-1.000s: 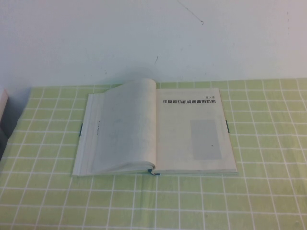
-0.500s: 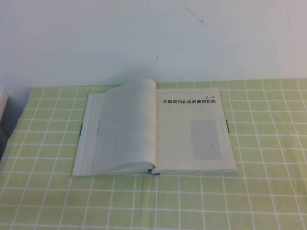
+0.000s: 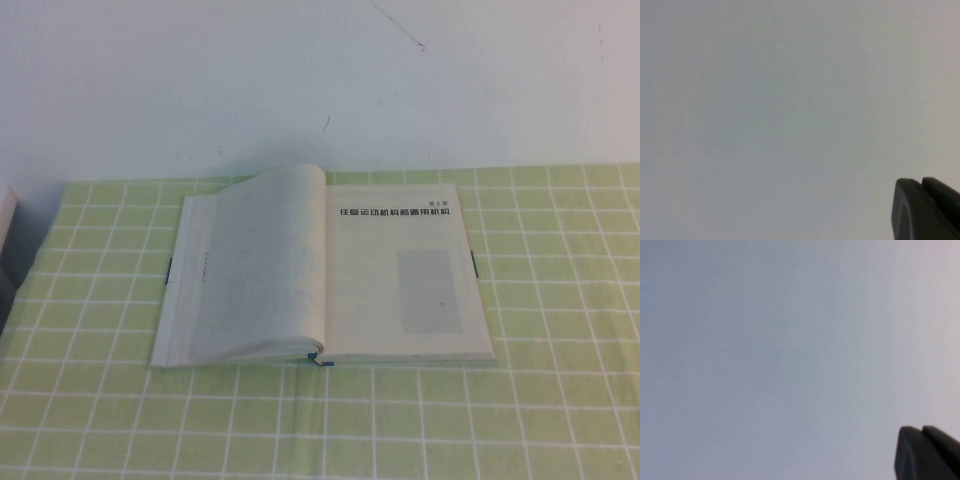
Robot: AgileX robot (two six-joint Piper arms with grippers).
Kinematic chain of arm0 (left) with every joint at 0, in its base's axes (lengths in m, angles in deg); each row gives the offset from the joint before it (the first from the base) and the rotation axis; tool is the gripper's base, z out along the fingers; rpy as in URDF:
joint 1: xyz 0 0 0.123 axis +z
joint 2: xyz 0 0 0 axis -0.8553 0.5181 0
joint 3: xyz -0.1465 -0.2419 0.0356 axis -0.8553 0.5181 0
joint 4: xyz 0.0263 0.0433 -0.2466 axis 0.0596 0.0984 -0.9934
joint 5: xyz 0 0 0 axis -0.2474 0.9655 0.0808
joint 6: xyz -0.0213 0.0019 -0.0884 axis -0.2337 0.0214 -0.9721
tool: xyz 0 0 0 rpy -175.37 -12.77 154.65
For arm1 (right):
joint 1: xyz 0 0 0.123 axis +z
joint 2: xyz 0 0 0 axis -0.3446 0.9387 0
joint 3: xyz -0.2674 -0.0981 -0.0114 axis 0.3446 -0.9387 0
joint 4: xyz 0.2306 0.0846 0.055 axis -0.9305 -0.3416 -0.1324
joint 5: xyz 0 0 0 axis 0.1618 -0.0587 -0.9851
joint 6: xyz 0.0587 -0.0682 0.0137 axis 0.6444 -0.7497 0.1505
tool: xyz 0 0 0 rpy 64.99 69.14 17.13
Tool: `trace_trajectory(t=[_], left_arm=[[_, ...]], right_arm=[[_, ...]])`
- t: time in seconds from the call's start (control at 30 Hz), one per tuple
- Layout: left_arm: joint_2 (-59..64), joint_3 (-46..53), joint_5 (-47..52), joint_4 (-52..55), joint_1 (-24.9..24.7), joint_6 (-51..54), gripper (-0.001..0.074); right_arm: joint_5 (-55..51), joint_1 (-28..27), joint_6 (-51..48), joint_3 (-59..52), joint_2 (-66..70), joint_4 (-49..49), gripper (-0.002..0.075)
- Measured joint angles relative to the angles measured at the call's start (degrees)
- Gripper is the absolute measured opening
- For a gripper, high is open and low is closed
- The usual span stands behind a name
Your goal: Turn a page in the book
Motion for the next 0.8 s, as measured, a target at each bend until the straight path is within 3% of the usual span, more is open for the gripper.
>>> trace_trajectory(t=[0.17,0.3,0.47,0.8], left_arm=[[0.0,-0.4,1.9,0.6,0.0,-2.4,-0.0004],[0.1,-10.0,20.3,7.0,0.0,-2.3,-0.0004],[5.8,-25.2,35.3,11.3,0.0,2.2,-0.0004],[32.0,-39.2,48.1,-6.2,0.0,3.8,-0.0004]], right_arm=[[1.9,0.0,0.0,0.8,0.0,-0.8,-0.0003],[-14.1,0.0,-0.5,9.3,0.0,0.0,-0.0003],[-30.1,0.0,-1.7,22.0,4.2,2.0,-0.0003],[-43.9,0.0,1.9,31.6,20.6,0.6,-0.0003]])
